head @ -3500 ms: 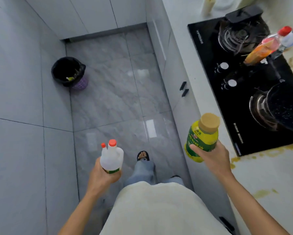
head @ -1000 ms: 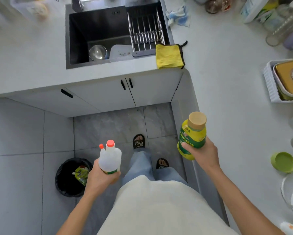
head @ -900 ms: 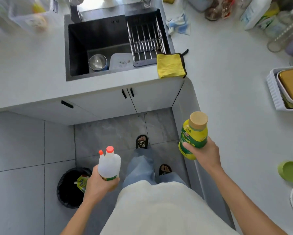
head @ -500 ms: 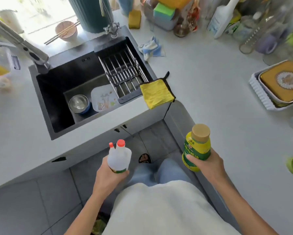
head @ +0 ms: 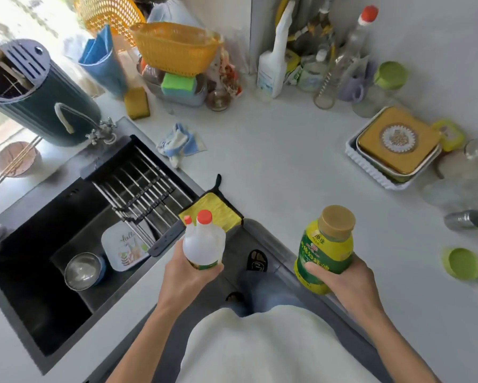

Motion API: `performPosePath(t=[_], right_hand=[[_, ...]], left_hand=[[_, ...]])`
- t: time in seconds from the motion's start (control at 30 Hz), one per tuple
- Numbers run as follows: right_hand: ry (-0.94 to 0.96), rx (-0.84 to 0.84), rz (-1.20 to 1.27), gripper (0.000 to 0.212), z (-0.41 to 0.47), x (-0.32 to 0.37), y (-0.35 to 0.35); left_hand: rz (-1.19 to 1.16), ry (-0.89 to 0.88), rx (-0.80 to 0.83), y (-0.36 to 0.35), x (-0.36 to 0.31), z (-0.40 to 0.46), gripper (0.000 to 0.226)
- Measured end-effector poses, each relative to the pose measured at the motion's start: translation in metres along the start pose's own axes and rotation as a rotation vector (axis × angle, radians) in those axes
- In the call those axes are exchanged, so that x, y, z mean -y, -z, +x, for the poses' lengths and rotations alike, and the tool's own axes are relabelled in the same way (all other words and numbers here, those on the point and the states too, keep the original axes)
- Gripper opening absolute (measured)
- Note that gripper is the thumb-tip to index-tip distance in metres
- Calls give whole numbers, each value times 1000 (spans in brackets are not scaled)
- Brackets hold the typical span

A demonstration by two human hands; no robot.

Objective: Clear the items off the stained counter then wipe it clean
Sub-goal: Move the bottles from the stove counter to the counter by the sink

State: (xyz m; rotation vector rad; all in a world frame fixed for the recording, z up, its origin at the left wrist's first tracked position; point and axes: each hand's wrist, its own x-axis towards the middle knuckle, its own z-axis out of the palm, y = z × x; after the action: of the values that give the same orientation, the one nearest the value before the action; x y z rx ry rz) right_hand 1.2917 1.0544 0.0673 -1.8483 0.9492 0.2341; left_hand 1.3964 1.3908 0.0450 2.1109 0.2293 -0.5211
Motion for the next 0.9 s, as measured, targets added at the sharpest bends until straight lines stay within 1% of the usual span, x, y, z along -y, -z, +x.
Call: performPosePath(t=[0.1,0.2,0.43,0.67,0.9], right_hand=[[26,-20,45,52,28,32,2],[46,-40,93,45,58,59,1],[88,-172,218,43,125,109,-12],[115,-276,238,49,200,157,-37],[177,-329,244,52,285,187,-50]], left_hand=[[-9,-8,3,-4,-17,21,80],[-13,-15,-15,-8,-38,47,77],[-9,-121,26,-23,-103,138,78],[10,-240,74,-58,-169,237,81],[5,-313,107,-95,-204,321,83]])
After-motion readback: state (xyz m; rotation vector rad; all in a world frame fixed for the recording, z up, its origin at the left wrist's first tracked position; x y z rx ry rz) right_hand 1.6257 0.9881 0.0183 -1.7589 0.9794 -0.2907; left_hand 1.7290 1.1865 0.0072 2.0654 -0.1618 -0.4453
